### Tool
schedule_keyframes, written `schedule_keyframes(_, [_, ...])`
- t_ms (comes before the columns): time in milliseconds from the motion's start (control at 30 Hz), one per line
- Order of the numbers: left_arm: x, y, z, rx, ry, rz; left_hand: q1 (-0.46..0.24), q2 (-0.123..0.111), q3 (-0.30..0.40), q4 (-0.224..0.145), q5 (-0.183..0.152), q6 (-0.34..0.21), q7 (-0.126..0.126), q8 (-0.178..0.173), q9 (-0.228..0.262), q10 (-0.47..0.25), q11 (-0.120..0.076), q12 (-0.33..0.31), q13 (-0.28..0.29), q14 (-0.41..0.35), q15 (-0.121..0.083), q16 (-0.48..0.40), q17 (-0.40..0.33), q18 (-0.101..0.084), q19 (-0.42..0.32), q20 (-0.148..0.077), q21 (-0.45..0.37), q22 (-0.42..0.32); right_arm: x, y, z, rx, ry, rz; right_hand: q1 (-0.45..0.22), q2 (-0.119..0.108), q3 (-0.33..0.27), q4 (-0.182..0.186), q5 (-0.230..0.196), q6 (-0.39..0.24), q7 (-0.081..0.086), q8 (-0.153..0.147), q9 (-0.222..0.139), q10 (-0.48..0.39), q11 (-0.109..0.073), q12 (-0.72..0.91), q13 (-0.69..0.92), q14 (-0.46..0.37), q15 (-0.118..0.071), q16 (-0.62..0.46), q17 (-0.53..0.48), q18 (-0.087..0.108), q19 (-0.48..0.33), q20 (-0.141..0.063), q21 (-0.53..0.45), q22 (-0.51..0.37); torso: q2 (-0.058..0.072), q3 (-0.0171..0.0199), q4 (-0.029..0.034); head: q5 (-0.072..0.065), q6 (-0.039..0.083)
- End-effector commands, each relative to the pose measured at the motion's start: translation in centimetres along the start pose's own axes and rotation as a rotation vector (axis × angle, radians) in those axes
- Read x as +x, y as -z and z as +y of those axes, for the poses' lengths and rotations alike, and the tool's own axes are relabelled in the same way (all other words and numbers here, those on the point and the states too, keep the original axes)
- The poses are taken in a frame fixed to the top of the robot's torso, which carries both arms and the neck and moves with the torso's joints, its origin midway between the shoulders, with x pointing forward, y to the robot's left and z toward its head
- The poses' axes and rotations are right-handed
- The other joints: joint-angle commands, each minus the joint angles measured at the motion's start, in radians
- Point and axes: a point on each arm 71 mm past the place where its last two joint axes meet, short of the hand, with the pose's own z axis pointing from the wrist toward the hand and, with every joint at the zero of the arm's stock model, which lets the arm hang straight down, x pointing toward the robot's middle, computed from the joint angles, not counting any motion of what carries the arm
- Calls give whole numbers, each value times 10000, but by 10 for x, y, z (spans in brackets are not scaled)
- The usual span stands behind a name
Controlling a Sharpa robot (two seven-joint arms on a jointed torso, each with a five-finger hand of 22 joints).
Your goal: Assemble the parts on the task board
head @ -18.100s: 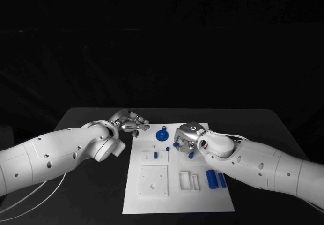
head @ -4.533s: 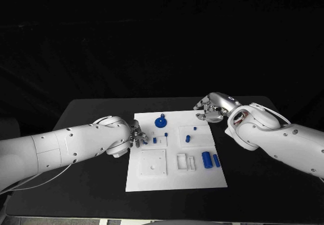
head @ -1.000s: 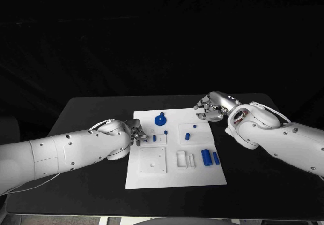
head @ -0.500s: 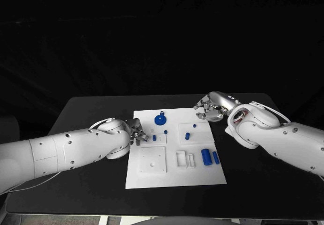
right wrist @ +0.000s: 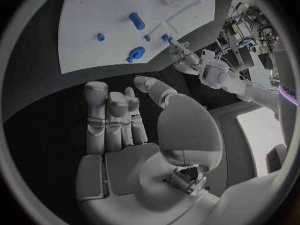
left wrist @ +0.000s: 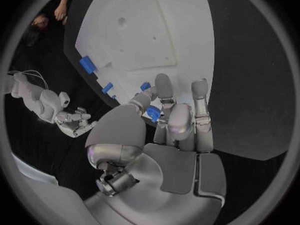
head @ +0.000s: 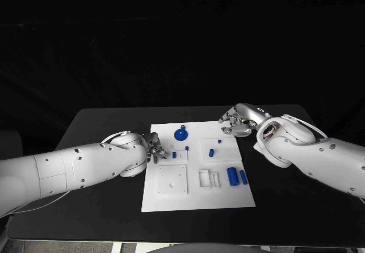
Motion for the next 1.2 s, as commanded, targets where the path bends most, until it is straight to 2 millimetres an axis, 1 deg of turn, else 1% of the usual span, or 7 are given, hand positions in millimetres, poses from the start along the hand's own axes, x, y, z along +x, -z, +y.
schedule_keyframes(33, [26, 0, 8, -526, -459, 1458, 2, 102, -56, -19, -41, 3344, -1318, 71, -13, 472, -33, 17, 3, -1, 56, 6, -8, 90, 2, 66, -16, 186, 1, 0, 1, -73, 33, 109, -119, -2, 58, -6, 77, 62, 16, -19, -10, -76, 21, -58, -20, -64, 30, -50, -17, 186, -43, 7, -6, 668, 2, 2, -4, -4, 10])
schedule_keyframes(167, [25, -1, 8, -518, -452, 1366, 21, 125, -86, 11, -52, 3348, -1321, 93, -24, 471, -32, 28, 13, 3, 60, 22, 17, 110, 9, 85, -19, 188, 1, 0, 1, -72, 31, 105, -123, -4, 66, -9, 104, 63, 16, -18, -10, -69, 21, -52, -14, -62, 29, -48, -15, 187, -44, 7, -7, 667, 2, 2, -4, -17, 25])
schedule_keyframes(200, [25, -1, 8, -518, -458, 1332, 76, 129, -107, 28, -63, 3342, -1322, 113, -45, 471, -35, 26, 19, -2, 58, 26, 18, 150, 14, 119, -26, 189, 1, 0, 1, -72, 31, 104, -123, -4, 66, -9, 104, 63, 16, -18, -10, -69, 21, -52, -14, -62, 29, -48, -15, 187, -44, 7, -7, 667, 3, 3, -3, -17, 25])
schedule_keyframes(467, [22, -1, 9, -479, -389, 1022, 364, 46, -69, 69, 31, 3342, -1318, 111, -79, 472, -37, 16, 23, 0, 47, 28, 19, 135, 15, 80, -12, 193, 1, 0, 0, -60, 8, 109, -135, -1, 82, -14, 127, 64, 15, -18, -10, -67, 21, -52, -13, -66, 29, -55, -20, 188, -46, 6, -3, 667, 0, 1, 5, -16, 28])
schedule_keyframes(500, [21, -1, 10, -448, -306, 881, 375, 41, -62, 60, 41, 3346, -1320, 115, -78, 471, -38, 17, 24, 0, 45, 30, 20, 133, 17, 76, -8, 194, 1, 0, 0, -52, -4, 111, -135, -1, 82, -14, 127, 64, 15, -18, -10, -67, 21, -52, -13, -66, 29, -55, -20, 188, -46, 6, -3, 667, -3, 0, 5, -12, 46])
schedule_keyframes(767, [16, 0, 11, -299, 139, 165, 365, 30, 2, 74, 139, 3353, -1331, 153, -74, 471, -53, 63, 44, 12, 22, 81, 99, 109, 43, 30, 22, 195, 1, 1, -1, -37, -39, 118, -155, 4, 78, -11, 134, 74, 12, -18, -9, -65, 18, -51, -12, -63, 27, -51, -16, 186, -51, 5, 7, 667, 1, -2, 7, -17, 47])
schedule_keyframes(1200, [11, 0, 12, -250, 485, -384, 339, 30, 36, 125, 126, 3348, -1341, 181, -70, 472, -70, 79, 48, 7, 1, 108, 122, 112, 60, 17, 57, 195, 1, 1, -1, -23, -45, 130, -156, 5, 80, -22, 144, 84, 10, -16, -9, -66, 17, -50, -9, -64, 27, -54, -18, 186, -55, 5, 5, 665, 1, 5, 1, -19, 49])
